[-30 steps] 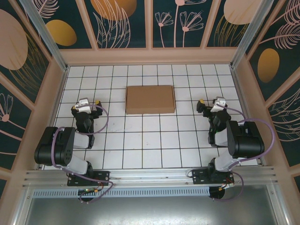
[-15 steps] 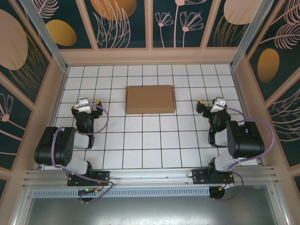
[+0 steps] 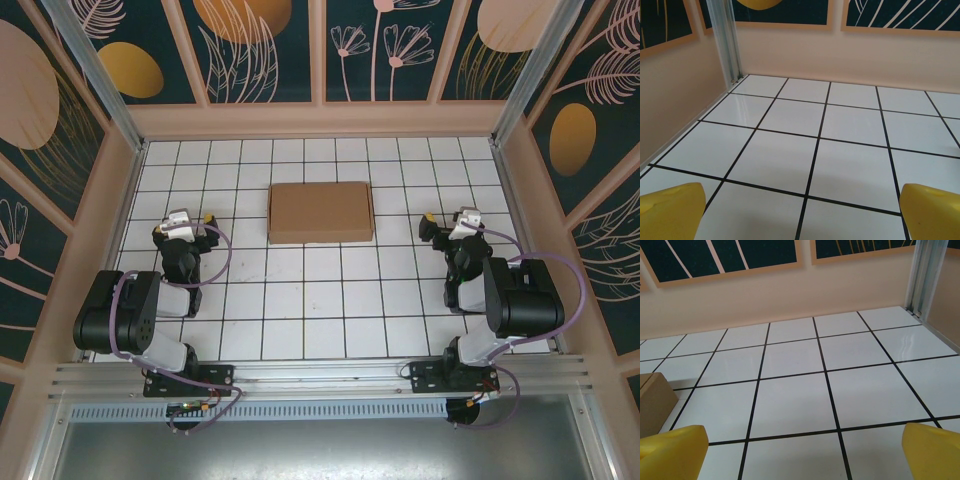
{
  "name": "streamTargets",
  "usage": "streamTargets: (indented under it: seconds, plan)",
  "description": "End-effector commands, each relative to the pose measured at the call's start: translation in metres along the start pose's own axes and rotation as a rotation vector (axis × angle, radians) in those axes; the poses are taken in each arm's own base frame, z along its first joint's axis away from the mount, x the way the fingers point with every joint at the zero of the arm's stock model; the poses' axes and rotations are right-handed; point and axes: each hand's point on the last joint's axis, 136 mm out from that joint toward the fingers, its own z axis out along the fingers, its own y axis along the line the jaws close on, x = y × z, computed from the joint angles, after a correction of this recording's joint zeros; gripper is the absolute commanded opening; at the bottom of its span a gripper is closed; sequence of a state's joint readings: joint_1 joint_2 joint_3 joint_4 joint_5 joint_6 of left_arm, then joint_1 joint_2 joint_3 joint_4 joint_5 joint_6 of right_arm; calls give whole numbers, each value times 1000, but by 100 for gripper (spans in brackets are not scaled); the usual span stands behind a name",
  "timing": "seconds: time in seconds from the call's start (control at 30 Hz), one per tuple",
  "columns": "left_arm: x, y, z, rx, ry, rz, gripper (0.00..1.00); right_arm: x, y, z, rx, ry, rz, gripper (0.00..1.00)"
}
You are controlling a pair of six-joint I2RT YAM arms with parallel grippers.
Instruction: Fold the paper box
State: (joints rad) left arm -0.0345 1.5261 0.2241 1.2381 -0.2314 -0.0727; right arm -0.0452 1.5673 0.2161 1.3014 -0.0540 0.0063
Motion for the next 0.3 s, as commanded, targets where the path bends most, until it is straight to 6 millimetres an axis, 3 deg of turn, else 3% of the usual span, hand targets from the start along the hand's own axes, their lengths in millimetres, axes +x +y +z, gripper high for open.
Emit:
streamTargets:
  seconds: [0.0, 0.27]
  plan:
    - [-16, -1, 0, 13, -57, -26, 99, -7, 3, 2, -7, -21, -7, 99]
    - [-16, -1, 1, 14, -57, -27, 99, -6, 2, 2, -5, -20, -6, 99]
